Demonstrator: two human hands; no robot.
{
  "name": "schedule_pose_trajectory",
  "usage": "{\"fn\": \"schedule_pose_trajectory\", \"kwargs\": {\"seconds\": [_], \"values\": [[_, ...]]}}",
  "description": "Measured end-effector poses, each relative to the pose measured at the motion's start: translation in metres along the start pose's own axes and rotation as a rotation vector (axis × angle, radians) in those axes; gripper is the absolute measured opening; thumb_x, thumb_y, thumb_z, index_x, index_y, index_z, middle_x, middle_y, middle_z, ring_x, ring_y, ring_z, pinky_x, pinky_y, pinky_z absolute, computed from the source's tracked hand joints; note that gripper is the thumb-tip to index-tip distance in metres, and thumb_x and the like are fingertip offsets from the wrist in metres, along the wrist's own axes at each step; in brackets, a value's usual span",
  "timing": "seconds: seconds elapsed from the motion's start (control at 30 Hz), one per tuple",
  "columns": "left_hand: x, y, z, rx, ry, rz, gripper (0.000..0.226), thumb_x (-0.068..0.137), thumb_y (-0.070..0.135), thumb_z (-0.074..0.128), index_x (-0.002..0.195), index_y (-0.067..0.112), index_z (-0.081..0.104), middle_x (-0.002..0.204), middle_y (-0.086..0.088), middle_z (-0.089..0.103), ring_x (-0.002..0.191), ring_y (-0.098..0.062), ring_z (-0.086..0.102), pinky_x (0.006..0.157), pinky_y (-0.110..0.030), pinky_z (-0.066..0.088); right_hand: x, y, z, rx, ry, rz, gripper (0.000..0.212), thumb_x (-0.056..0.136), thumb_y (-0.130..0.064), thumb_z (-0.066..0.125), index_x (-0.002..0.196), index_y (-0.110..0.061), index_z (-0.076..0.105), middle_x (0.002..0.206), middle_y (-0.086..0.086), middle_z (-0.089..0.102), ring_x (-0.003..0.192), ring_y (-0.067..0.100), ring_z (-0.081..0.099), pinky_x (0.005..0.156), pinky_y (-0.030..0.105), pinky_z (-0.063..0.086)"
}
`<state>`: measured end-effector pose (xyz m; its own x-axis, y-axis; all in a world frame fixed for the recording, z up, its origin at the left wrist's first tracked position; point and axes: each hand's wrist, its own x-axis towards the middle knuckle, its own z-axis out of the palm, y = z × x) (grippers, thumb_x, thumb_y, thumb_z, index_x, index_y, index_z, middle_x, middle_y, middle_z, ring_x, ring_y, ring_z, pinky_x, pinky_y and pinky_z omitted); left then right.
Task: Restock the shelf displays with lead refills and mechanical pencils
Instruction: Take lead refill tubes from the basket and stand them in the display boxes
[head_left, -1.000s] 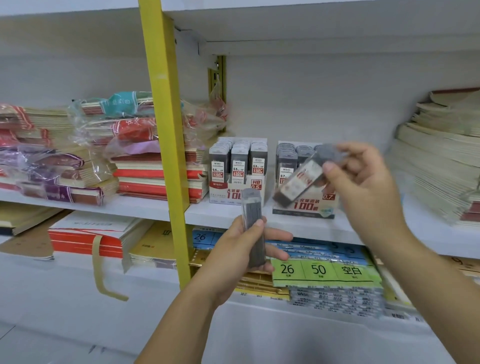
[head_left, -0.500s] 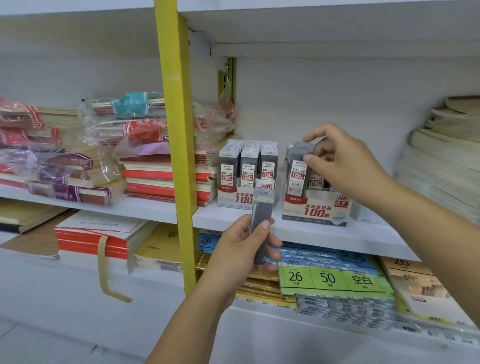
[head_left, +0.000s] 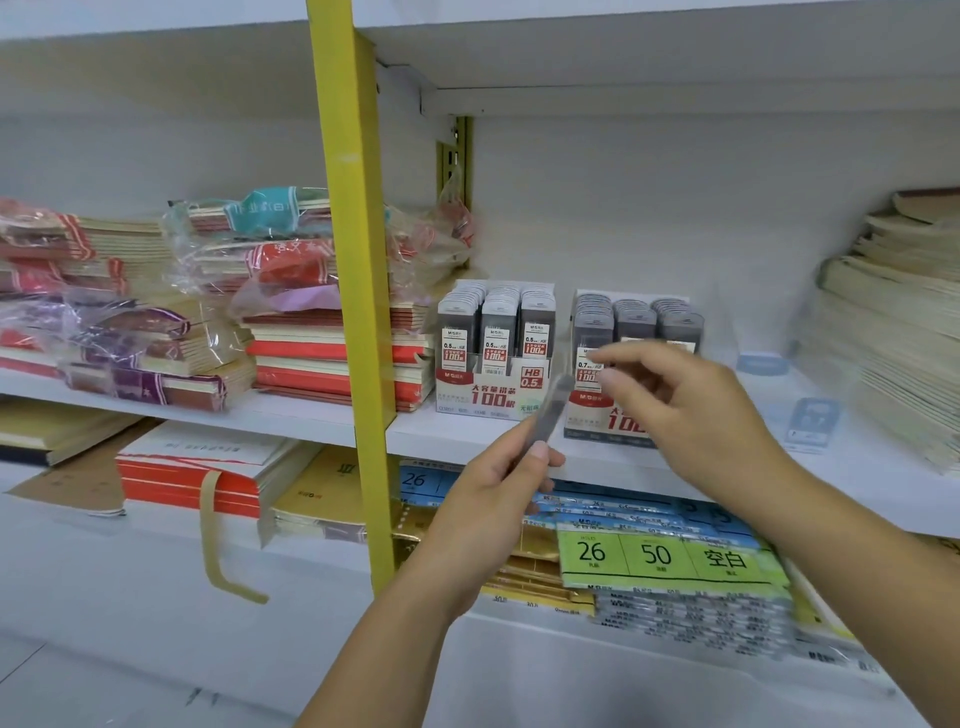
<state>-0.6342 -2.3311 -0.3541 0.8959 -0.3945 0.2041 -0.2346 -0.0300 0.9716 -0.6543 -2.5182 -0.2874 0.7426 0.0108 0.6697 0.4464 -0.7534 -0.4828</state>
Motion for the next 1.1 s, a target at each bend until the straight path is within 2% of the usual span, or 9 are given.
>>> {"fn": "schedule_pose_trajectory", "kwargs": {"seconds": [0.07,0.17,0.33,0.43,0.57,0.67,0.8,1.0,1.1], "values": [[-0.002,0.002,0.005,0.042,-0.045,0.047,0.035,0.104,0.048,0.040,0.134,0.065,0.044,0.111,0.042,0.056,0.103,0.028,0.048,0.080,-0.010,0.038,-0.011,-0.008,0.007,0.276,-0.149,0.123,0.022,0.092,-0.032,0.059,0.110,-0.044,0.061,0.086,-0.010,0.070,0.074,0.006,0.066,0.064,0.019,0.053],[-0.001,0.003,0.014,0.099,-0.075,0.097,0.046,0.105,0.038,0.044,0.140,0.066,0.032,0.126,0.046,0.038,0.109,0.038,0.031,0.084,-0.004,0.033,-0.018,-0.010,0.014,0.439,-0.124,0.209,0.025,0.094,-0.021,0.061,0.115,-0.034,0.062,0.083,0.000,0.073,0.072,0.016,0.071,0.062,0.025,0.055],[0.006,-0.006,0.016,0.135,0.097,0.168,0.061,0.094,0.017,0.068,0.134,0.057,0.046,0.123,0.024,0.059,0.114,0.008,0.054,0.088,-0.014,0.049,-0.021,-0.005,0.009,0.545,-0.071,0.331,0.022,0.093,-0.021,0.062,0.113,-0.025,0.056,0.084,0.005,0.076,0.071,0.019,0.071,0.065,0.026,0.057],[0.013,-0.008,0.020,0.182,0.143,0.216,0.057,0.089,0.015,0.074,0.132,0.047,0.055,0.119,0.023,0.062,0.110,0.010,0.057,0.087,-0.013,0.050,-0.018,-0.005,0.004,0.546,-0.067,0.312,0.016,0.091,-0.019,0.064,0.105,-0.020,0.057,0.085,0.003,0.076,0.073,0.020,0.072,0.064,0.026,0.056],[0.019,-0.008,0.024,0.375,0.230,0.286,0.061,0.090,0.033,0.072,0.143,0.044,0.042,0.133,0.026,0.048,0.121,0.009,0.045,0.104,-0.025,0.046,0.001,-0.013,-0.021,0.409,0.202,0.115,0.021,0.093,-0.011,0.062,0.101,-0.031,0.059,0.092,-0.007,0.074,0.074,0.008,0.071,0.062,0.019,0.055],[0.023,-0.010,0.027,0.539,0.269,0.327,0.069,0.092,0.040,0.067,0.151,0.038,0.031,0.150,0.019,0.037,0.134,0.008,0.024,0.117,-0.027,0.028,0.023,-0.020,-0.042,0.248,0.286,-0.064,0.030,0.094,-0.010,0.060,0.102,-0.039,0.056,0.097,-0.007,0.069,0.084,0.010,0.070,0.069,0.029,0.060],[0.025,-0.013,0.032,0.688,0.226,0.408,0.072,0.093,0.046,0.063,0.154,0.037,0.025,0.154,0.019,0.034,0.127,0.016,0.015,0.109,-0.017,0.008,0.043,-0.015,-0.041,-0.015,0.177,-0.095,0.028,0.093,-0.015,0.060,0.105,-0.040,0.056,0.098,-0.014,0.064,0.085,0.010,0.068,0.075,0.033,0.059],[0.029,-0.020,0.032,0.745,0.204,0.394,0.076,0.095,0.053,0.056,0.157,0.033,0.017,0.162,0.016,0.027,0.146,-0.005,0.019,0.111,-0.020,0.001,0.056,0.002,-0.026,-0.226,-0.055,-0.001,0.028,0.090,-0.023,0.067,0.110,-0.035,0.052,0.090,-0.016,0.060,0.085,-0.002,0.057,0.071,0.007,0.041],[0.030,-0.020,0.030,0.742,0.195,0.395,0.075,0.096,0.052,0.055,0.157,0.034,0.017,0.161,0.017,0.027,0.145,-0.004,0.019,0.111,-0.019,0.001,0.054,0.005,-0.017,-0.392,-0.059,-0.052,0.025,0.087,-0.024,0.069,0.110,-0.028,0.060,0.097,-0.014,0.051,0.096,0.008,0.050,0.083,0.019,0.043]]}}
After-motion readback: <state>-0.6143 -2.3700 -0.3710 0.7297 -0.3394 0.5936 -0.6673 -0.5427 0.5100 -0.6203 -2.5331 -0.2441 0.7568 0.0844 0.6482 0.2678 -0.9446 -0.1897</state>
